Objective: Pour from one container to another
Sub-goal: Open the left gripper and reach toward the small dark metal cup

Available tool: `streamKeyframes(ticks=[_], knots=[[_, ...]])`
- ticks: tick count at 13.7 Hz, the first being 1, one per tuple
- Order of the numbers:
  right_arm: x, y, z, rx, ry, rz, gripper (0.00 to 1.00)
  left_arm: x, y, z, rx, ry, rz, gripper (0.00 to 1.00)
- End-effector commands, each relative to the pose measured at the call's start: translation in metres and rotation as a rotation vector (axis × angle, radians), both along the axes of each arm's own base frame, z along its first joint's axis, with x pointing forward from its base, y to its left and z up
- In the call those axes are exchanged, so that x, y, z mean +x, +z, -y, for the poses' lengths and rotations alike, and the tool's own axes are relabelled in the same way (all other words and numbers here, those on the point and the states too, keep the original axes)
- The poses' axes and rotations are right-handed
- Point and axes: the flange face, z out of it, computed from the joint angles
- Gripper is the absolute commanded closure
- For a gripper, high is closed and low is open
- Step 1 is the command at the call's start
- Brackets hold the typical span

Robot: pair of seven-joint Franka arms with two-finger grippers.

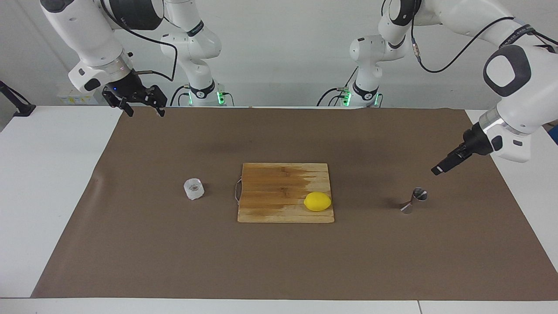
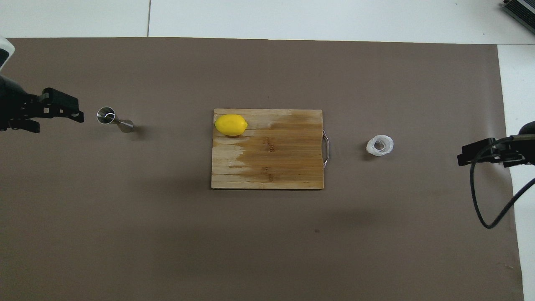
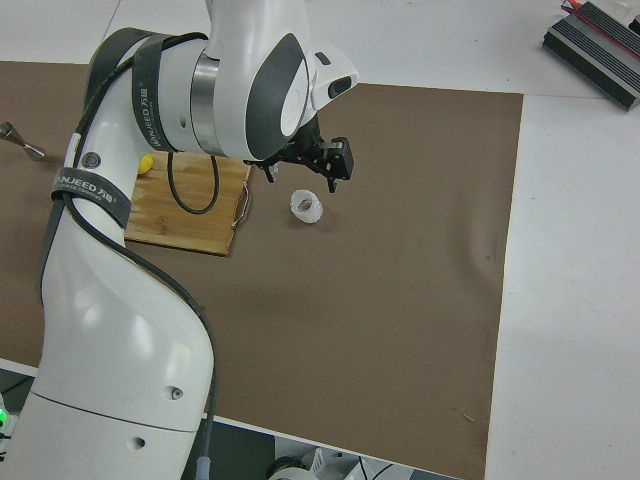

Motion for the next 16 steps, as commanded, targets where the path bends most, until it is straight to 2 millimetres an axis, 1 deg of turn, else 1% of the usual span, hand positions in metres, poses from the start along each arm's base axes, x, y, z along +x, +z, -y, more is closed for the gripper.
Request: streamKeyframes(ticks=[1,2,3,4,5,6,7,8,9,10,11,12,13,14,15,16], knots=[[0.000,0.002,0.002,-0.006,-0.020,0.013,0.00,0.025,-0.023,-0.017,-0.033,0.236,-0.060,0.00],[0.000,0.002,0.002,-0.006,-0.020,0.013,0.00,0.034,-0.034,-0.028,-0.058,0.328,-0.088,0.00],[0.000,0.002,0.002,-0.006,-0.020,0.013,0.00,0.037,-0.045,-0.052,-0.111,0.439,-0.122,0.00],[0.000,0.002,0.002,-0.006,-0.020,0.013,0.00,0.039,-0.055,-0.063,-0.141,0.516,-0.154,0.00],[0.000,0.002,0.002,-0.006,-0.020,0.013,0.00,0.042,-0.073,-0.075,-0.144,0.573,-0.193,0.00],[0.000,0.002,0.002,-0.006,-0.020,0.013,0.00,0.044,-0.086,-0.080,-0.154,0.612,-0.219,0.00],[0.000,0.002,0.002,-0.006,-0.020,0.013,0.00,0.047,-0.101,-0.093,-0.192,0.680,-0.245,0.00],[0.000,0.002,0.002,-0.006,-0.020,0.013,0.00,0.046,-0.104,-0.109,-0.248,0.728,-0.256,0.00],[0.000,0.002,0.002,-0.006,-0.020,0.013,0.00,0.048,-0.115,-0.114,-0.281,0.758,-0.256,0.00],[0.000,0.002,0.002,-0.006,-0.020,0.013,0.00,0.049,-0.134,-0.110,-0.299,0.790,-0.253,0.00],[0.000,0.002,0.002,-0.006,-0.020,0.013,0.00,0.044,-0.153,-0.110,-0.312,0.827,-0.262,0.00],[0.000,0.002,0.002,-0.006,-0.020,0.013,0.00,0.036,-0.168,-0.108,-0.330,0.867,-0.262,0.00],[0.000,0.002,0.002,-0.006,-0.020,0.013,0.00,0.034,-0.186,-0.109,-0.362,0.886,-0.302,0.00],[0.000,0.002,0.002,-0.006,-0.020,0.013,0.00,0.032,-0.210,-0.113,-0.375,0.911,-0.325,0.00],[0.000,0.002,0.002,-0.006,-0.020,0.013,0.00,0.029,-0.221,-0.110,-0.372,0.918,-0.341,0.00],[0.000,0.002,0.002,-0.006,-0.020,0.013,0.00,0.021,-0.236,-0.106,-0.364,0.926,-0.365,0.00]])
